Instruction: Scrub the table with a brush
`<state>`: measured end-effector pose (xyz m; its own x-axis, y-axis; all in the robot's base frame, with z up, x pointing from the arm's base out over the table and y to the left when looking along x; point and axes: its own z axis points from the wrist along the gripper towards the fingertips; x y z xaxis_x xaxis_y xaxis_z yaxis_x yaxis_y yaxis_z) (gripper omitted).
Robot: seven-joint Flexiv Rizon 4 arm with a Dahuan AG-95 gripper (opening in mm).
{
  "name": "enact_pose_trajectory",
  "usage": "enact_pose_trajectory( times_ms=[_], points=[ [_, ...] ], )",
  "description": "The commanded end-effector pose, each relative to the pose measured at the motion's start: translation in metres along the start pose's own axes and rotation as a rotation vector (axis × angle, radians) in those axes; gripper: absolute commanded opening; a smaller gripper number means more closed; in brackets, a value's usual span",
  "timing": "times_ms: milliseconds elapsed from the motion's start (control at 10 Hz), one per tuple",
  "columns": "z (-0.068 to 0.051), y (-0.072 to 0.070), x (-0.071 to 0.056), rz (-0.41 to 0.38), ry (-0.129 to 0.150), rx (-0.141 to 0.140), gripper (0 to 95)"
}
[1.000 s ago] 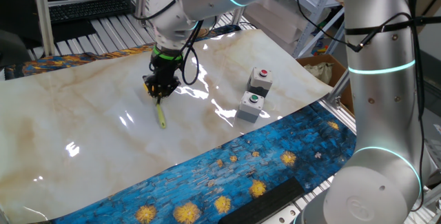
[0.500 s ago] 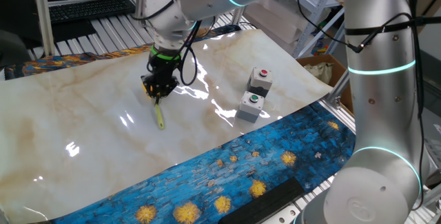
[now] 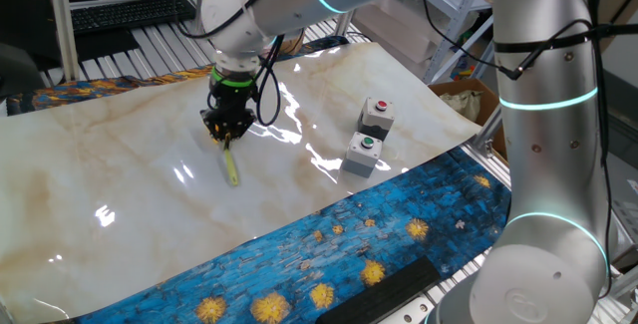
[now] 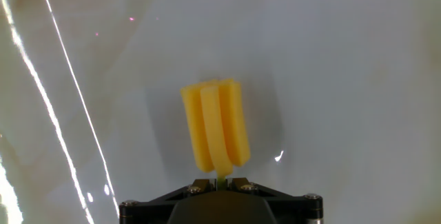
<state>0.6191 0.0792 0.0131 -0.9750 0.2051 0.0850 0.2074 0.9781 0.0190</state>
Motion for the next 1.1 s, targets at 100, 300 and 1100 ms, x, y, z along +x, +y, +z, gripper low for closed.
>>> enact_pose_trajectory(
  times_ms=[100,300,1100],
  points=[
    [-0.006,-0.011,-0.003,-0.03,-0.012,0.016,0.0],
    [-0.014,-0.027,-0.008,-0.06,-0.012,0.016,0.0],
    [-0.022,-0.091,-0.015,-0.225,-0.071,-0.003,0.0]
  ],
)
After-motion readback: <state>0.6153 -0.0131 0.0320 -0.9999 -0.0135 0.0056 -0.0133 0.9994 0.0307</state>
